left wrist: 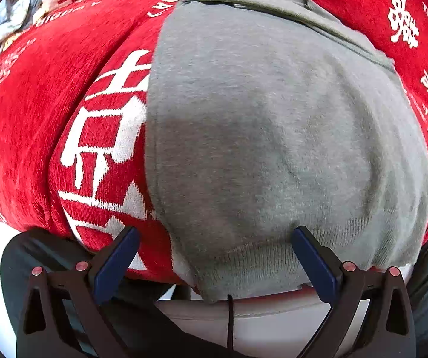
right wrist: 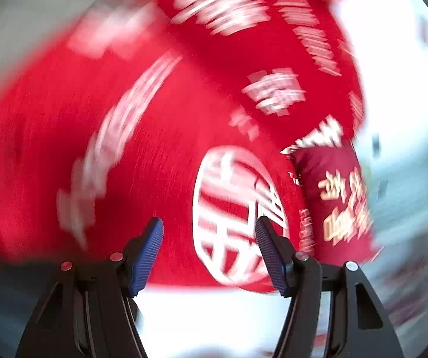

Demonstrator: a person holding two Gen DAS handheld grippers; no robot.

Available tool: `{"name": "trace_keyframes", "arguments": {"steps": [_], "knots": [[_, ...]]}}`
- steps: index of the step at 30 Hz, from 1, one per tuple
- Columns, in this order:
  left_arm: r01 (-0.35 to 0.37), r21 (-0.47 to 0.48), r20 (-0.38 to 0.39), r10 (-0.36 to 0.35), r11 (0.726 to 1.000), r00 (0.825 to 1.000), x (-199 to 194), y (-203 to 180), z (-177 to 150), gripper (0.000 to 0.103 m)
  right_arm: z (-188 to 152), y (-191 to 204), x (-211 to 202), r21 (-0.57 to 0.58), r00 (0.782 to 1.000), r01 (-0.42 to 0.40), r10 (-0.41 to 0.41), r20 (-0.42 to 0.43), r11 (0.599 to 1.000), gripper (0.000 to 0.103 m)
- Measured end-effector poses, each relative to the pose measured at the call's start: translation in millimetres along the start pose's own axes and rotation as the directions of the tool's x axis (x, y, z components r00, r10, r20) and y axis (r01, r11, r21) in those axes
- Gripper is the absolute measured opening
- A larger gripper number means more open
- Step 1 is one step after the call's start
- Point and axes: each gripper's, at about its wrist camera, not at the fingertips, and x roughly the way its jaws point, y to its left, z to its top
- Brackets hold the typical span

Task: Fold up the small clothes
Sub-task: 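Lift the right tool away from the folded sweater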

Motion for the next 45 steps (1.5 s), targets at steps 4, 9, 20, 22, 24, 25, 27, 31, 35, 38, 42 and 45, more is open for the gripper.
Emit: {"name": "trace_keyframes", "arguments": {"steps": [4,9,20,22,24,25,27,31,35,38,42,45], "knots": [[-0.002,0.010,0.006,0.002,1.000,1.000,0.0,-4.8,0.7,0.102,15.1,-32.7,-25.3,0.327,0.978,-0.163,0.108,0.180,0.931,0.067],[-0.001,-0.006,-0.004,0.001,1.000,1.000,1.8,-2.5,1.9,0.102,12.3,-80.3,-59.4,0.394,0.556,-0.823,0.437,0.707,0.410,0.067],[-0.001,-0.002,0.002,0.001,1.000,1.000,1.4,-4.1,3.4,0.102,65.0,-37.8,-90.0,-0.023,-0.135,-0.981,0.595,0.792,-0.192,0.057],[0.005,-0.006,0.003,-0.005,1.000,1.000,2.2,-4.6,4.5,0.102,73.0,-34.3,-114.4,-0.086,-0.160,-0.985,0.617,0.771,-0.149,0.060],[0.008,-0.008,0.003,-0.008,1.000,1.000,2.8,-4.6,5.5,0.102,78.3,-35.9,-126.5,-0.157,-0.234,-0.971,0.592,0.772,-0.179,0.065],[0.009,-0.009,0.004,-0.009,1.000,1.000,2.6,-4.0,5.5,0.102,82.2,-37.6,-129.6,-0.194,-0.298,-0.952,0.570,0.766,-0.237,0.070],[0.013,-0.012,0.005,-0.012,1.000,1.000,2.2,-2.8,5.3,0.102,88.1,-37.2,-131.2,-0.256,-0.425,-0.893,0.507,0.750,-0.370,0.073],[0.015,-0.006,0.005,-0.014,1.000,1.000,0.3,5.5,6.1,0.102,98.6,-9.6,-134.5,-0.156,-0.366,-0.920,0.652,0.664,-0.358,0.064],[0.005,0.005,0.027,-0.005,1.000,1.000,-5.6,6.1,4.2,0.102,83.8,64.4,-107.8,0.133,0.150,-0.986,0.907,0.394,0.105,0.064],[0.005,0.009,0.024,-0.005,1.000,1.000,-5.4,3.1,4.2,0.102,32.0,118.5,-42.9,0.348,0.367,-0.883,0.925,0.093,0.316,0.065],[0.025,-0.007,0.000,-0.025,1.000,1.000,-0.4,-2.3,3.9,0.102,-25.5,154.7,3.7,0.461,0.384,-0.801,0.919,-0.096,0.382,0.065],[0.024,-0.015,-0.004,-0.024,1.000,1.000,2.3,-5.5,3.4,0.102,-28.4,168.5,10.9,0.457,0.381,-0.793,0.913,-0.143,0.403,0.064]]}}
